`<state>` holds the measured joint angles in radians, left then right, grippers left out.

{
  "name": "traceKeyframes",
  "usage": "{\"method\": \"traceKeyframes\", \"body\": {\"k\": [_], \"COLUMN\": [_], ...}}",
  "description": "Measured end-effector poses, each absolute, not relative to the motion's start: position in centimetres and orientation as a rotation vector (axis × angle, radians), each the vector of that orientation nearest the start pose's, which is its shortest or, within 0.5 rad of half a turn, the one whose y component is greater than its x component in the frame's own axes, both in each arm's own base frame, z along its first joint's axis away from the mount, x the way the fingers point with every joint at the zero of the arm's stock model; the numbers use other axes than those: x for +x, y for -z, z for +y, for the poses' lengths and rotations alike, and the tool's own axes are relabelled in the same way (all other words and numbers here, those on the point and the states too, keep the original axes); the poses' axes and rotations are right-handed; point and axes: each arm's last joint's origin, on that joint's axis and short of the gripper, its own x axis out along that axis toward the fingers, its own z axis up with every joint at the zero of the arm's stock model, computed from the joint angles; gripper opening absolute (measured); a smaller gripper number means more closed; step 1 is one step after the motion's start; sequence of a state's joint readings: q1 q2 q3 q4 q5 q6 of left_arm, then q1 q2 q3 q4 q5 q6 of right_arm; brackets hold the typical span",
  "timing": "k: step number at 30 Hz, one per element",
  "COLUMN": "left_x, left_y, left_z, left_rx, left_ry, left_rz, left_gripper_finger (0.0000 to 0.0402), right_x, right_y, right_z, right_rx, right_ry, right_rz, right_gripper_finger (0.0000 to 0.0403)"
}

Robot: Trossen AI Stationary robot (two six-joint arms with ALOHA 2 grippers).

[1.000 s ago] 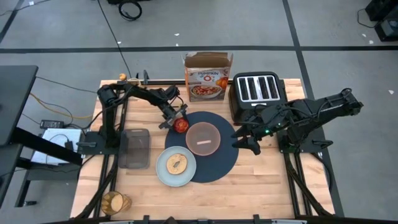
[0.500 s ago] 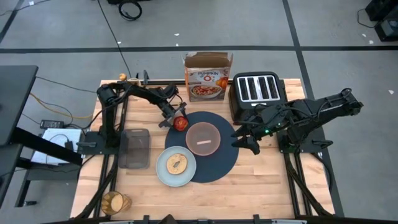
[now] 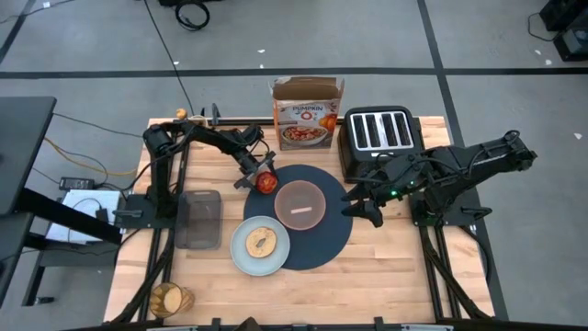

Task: Arrange a breakfast setting
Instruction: Put the red apple on the dark blue tablemat to the top left of the orange bowl

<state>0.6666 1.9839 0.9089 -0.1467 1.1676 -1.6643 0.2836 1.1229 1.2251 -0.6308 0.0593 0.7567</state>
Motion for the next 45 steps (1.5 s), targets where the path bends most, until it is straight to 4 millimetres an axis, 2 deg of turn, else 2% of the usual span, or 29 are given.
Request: {"method": "traceKeyframes", "body": {"k": [33,41,45], "left_x": [26.95,26.92,26.91], "left_y": [-8.46,-8.50,-8.49], "left_z": [17.87,17.88,17.88], "left_rx": [-2.490,-2.512,-2.503], "left_ry": [-0.300,-0.288,-0.287], "left_rz": [1.082,1.093,1.090], "left_gripper_finger": [0.0355,0.0344,0.0359], "right_x": [21.94,21.94,21.94], "right_y": [-37.70,-37.70,-37.70], "right_z": [6.22,6.21,6.22], "right_rx": [0.657,0.657,0.657], "right_ry": [-0.008,-0.008,-0.008], "right_rz": [0.576,0.576,0.576], "right_gripper_finger": [0.0265,0.0265,0.0265]}}
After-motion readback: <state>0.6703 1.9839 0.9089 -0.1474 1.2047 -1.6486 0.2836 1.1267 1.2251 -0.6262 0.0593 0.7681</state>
